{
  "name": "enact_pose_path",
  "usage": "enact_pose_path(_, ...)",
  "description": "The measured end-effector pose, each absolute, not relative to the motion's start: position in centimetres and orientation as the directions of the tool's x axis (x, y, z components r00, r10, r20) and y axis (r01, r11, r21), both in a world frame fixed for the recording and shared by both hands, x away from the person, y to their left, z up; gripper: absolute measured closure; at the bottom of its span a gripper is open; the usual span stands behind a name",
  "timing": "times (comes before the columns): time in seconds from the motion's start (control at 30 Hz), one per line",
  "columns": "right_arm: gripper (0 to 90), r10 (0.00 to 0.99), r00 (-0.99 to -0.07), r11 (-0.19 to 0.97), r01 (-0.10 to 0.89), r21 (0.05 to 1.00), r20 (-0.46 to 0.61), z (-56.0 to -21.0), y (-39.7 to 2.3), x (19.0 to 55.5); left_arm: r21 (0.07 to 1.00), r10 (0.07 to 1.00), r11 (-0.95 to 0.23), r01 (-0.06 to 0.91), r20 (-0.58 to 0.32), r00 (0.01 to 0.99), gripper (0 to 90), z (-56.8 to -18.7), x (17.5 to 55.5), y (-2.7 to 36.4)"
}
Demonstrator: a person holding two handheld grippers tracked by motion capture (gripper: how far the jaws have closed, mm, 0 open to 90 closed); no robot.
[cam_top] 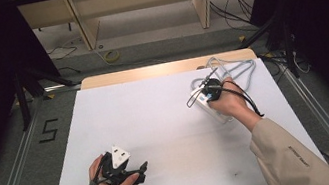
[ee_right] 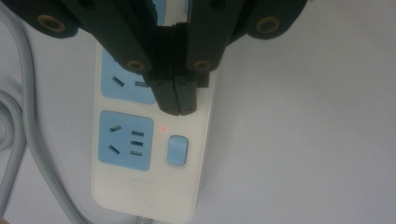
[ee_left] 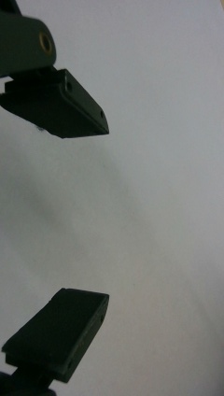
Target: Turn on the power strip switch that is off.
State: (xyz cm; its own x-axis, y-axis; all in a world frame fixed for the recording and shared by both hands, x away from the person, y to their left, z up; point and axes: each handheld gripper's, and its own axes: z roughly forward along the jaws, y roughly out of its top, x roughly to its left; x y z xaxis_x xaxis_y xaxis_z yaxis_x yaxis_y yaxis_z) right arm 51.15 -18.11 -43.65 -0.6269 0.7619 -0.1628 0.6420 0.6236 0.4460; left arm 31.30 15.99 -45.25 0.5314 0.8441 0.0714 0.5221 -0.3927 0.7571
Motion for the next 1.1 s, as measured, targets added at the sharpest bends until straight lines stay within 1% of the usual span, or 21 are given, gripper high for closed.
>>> enact_pose_path(0.43,90.0,0.762,-0.627,0.622,0.643,0.447,-0.158,-43.63,-18.17,51.14,0.757,0.844,-0.393,0.522,0.072,0.531,15.4,-45.26,31.31,15.99)
enact_pose_path(0.83,85.5,0.765,-0.627,0.616,0.642,0.456,-0.15,-43.32,-18.53,51.02,0.755,0.844,-0.393,0.524,0.07,0.532,15.4,-45.28,31.33,15.93)
enact_pose_path(1.1,80.5,0.764,-0.63,0.612,0.637,0.469,-0.142,-42.92,-18.59,50.83,0.755,0.845,-0.392,0.525,0.07,0.531,15.4,-45.3,31.34,15.93)
